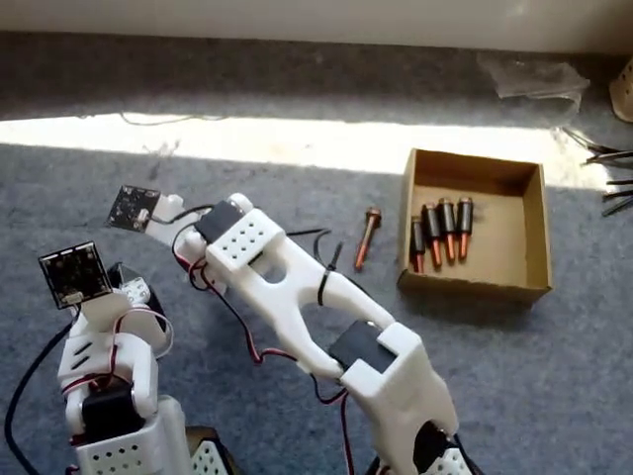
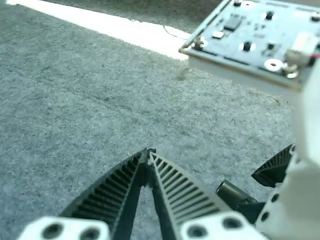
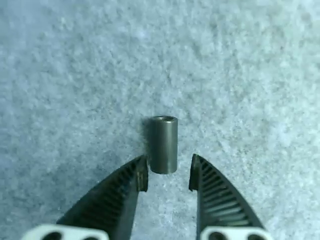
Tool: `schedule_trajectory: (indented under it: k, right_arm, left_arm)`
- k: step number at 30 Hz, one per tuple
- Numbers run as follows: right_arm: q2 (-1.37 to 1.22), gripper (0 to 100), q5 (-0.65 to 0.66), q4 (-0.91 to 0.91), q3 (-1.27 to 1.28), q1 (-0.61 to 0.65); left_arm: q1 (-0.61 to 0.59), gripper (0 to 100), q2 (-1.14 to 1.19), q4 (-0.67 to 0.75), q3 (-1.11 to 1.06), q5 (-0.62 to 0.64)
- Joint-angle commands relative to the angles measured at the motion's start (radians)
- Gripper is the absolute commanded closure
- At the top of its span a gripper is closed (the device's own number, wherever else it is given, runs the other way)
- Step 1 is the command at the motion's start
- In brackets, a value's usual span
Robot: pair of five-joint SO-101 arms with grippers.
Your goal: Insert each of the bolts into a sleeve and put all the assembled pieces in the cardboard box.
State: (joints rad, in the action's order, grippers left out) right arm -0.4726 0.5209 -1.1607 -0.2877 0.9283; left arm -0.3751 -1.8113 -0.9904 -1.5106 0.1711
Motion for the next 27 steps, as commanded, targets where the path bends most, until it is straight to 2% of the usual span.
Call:
schedule_trajectory:
  k: [1, 16, 20, 27]
  right_arm:
    - [0.015, 87.5, -0.005, 0.018, -0.044, 0.016]
    - [0.013, 87.0, -0.002, 0.019, -0.044, 0.013]
    - [0.012, 83.7, -0.006, 0.035, -0.044, 0.012]
    - [-0.085, 82.0, -0.008, 0.053, -0.050, 0.012]
  left_arm:
    - [-0.013, 98, -0.010, 0.020, 0.005, 0.006]
    - [-0.019, 98, -0.010, 0.020, 0.005, 0.003]
    - [-0.050, 98, -0.010, 0.021, 0.008, -0.068]
    - [-0.050, 98, -0.010, 0.021, 0.007, -0.074]
